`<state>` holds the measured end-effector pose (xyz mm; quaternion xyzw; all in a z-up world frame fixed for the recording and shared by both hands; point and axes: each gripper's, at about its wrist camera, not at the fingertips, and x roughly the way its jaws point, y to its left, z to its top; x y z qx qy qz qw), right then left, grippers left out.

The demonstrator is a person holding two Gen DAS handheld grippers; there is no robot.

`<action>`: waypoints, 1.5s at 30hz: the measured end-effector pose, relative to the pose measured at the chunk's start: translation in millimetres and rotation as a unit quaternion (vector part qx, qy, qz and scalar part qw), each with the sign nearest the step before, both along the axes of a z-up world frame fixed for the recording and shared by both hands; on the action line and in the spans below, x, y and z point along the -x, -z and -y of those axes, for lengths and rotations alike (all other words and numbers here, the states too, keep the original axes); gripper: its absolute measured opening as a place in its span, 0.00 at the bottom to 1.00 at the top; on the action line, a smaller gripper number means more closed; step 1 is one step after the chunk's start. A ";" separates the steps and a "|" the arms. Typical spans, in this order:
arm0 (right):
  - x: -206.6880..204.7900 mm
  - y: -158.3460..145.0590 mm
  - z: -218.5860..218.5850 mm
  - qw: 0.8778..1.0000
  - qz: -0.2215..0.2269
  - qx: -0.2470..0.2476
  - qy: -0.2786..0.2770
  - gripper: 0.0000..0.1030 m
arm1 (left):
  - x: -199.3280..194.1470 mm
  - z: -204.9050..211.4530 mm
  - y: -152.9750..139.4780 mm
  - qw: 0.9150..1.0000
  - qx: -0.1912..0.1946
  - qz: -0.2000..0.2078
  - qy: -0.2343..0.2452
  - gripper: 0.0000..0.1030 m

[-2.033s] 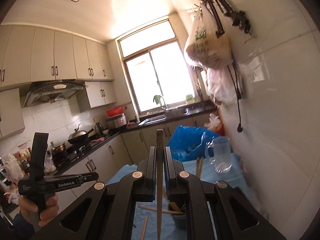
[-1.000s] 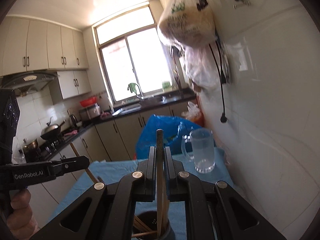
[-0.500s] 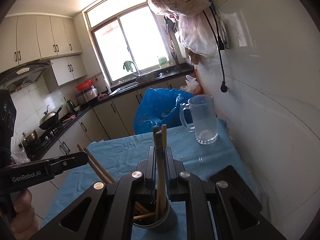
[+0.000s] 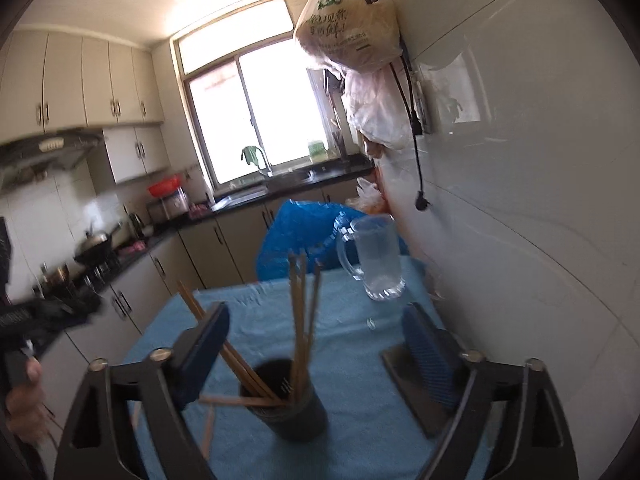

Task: Organize utensils
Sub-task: 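Move both open tools back to the last chopsticks on the towel and close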

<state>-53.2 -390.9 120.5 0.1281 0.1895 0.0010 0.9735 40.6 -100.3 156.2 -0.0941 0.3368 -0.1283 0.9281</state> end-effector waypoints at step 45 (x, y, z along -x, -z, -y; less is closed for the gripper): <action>-170.3 165.8 -227.3 0.885 -0.424 0.071 -0.180 0.51 | -23.0 -149.3 163.6 0.952 -0.056 -0.272 -0.133 0.94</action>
